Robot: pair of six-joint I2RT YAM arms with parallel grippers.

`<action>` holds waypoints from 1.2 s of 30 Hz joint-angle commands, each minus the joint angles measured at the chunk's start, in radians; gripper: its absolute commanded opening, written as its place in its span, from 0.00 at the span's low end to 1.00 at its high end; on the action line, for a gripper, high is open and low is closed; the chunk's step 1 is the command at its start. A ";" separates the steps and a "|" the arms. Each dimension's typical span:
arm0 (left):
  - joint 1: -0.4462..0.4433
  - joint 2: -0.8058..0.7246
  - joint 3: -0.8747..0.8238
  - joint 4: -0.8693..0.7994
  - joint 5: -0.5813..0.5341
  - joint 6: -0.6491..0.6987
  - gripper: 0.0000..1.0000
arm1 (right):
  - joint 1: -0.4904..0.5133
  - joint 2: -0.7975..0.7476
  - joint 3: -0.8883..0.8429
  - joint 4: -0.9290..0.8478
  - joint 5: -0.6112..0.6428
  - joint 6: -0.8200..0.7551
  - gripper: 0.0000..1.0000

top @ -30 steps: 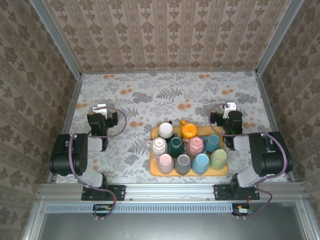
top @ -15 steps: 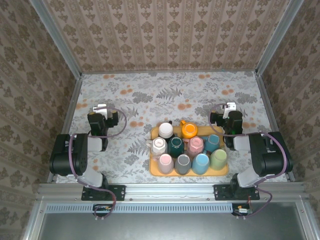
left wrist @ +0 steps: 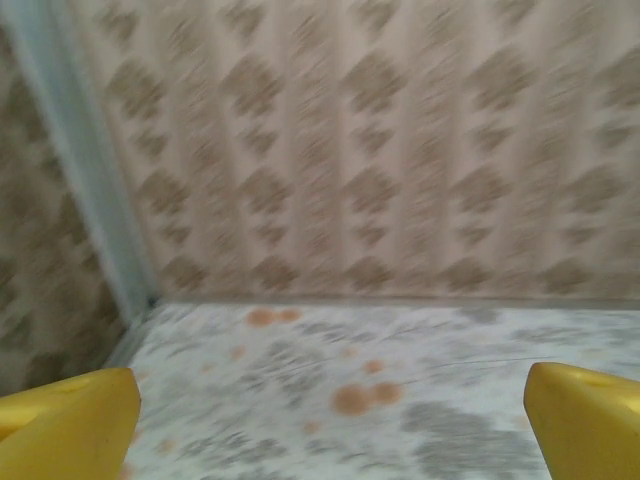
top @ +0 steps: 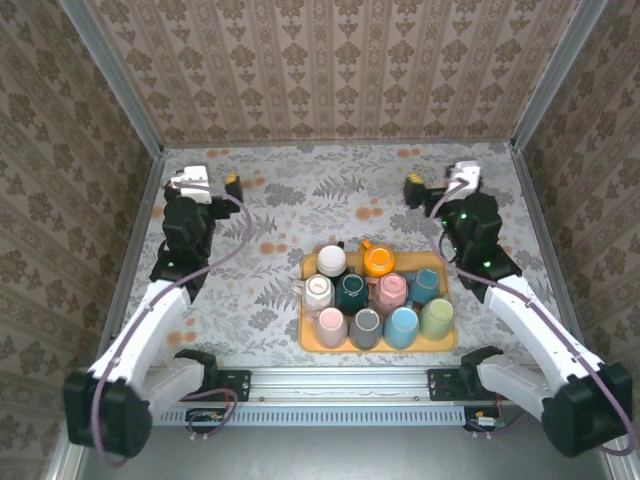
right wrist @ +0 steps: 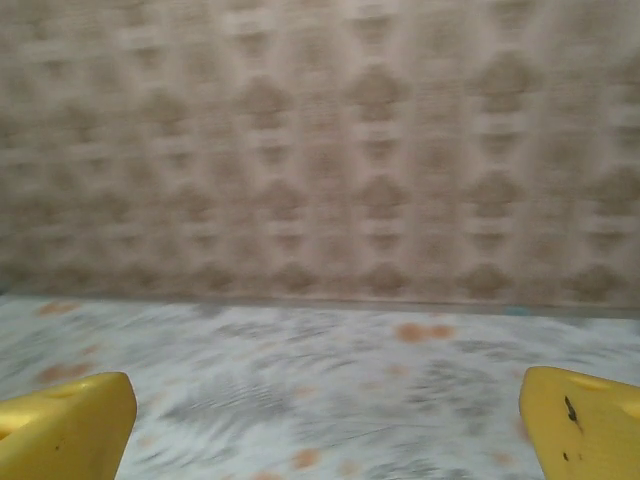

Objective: Turn the mug right side up

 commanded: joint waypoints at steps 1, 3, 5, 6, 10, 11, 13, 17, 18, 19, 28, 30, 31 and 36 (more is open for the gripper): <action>-0.195 -0.063 0.088 -0.401 -0.119 -0.083 1.00 | 0.157 -0.042 0.089 -0.302 0.017 0.060 1.00; -0.299 -0.079 0.147 -0.565 -0.162 -0.114 1.00 | 0.260 -0.055 0.170 -0.511 0.099 0.127 1.00; -0.368 -0.091 0.199 -0.739 -0.206 -0.181 1.00 | 0.336 -0.045 0.278 -0.738 0.172 0.148 1.00; -0.380 -0.091 0.226 -0.823 -0.222 -0.228 1.00 | 0.350 -0.038 0.330 -0.843 0.164 0.146 1.00; -0.349 -0.096 0.304 -1.037 -0.007 -0.213 1.00 | 0.334 -0.056 0.407 -1.010 0.031 0.225 1.00; -0.336 -0.111 0.288 -1.032 -0.011 -0.239 1.00 | 0.305 -0.076 0.382 -0.960 -0.082 0.213 1.00; -0.285 -0.134 0.261 -1.031 0.041 -0.311 1.00 | 0.273 -0.050 0.408 -0.956 -0.205 0.209 1.00; -0.117 -0.072 0.275 -1.108 0.265 -0.359 1.00 | 0.300 0.118 0.524 -1.082 -0.156 0.186 1.00; -0.106 -0.058 0.275 -1.122 0.296 -0.353 1.00 | 0.317 0.137 0.523 -1.077 -0.156 0.188 1.00; -0.075 -0.040 0.277 -1.142 0.302 -0.343 1.00 | 0.333 0.164 0.532 -1.084 -0.168 0.184 1.00; -0.070 -0.086 0.182 -1.103 0.223 -0.303 1.00 | 0.399 0.427 0.635 -1.146 -0.227 0.137 1.00; -0.069 -0.091 0.168 -1.095 0.196 -0.315 1.00 | 0.403 0.484 0.661 -1.139 -0.204 0.172 1.00; -0.069 -0.092 0.165 -1.097 0.193 -0.325 1.00 | 0.404 0.523 0.680 -1.149 -0.180 0.187 1.00; -0.066 -0.097 0.133 -1.081 0.217 -0.356 1.00 | 0.415 0.708 0.815 -1.220 -0.132 0.267 1.00</action>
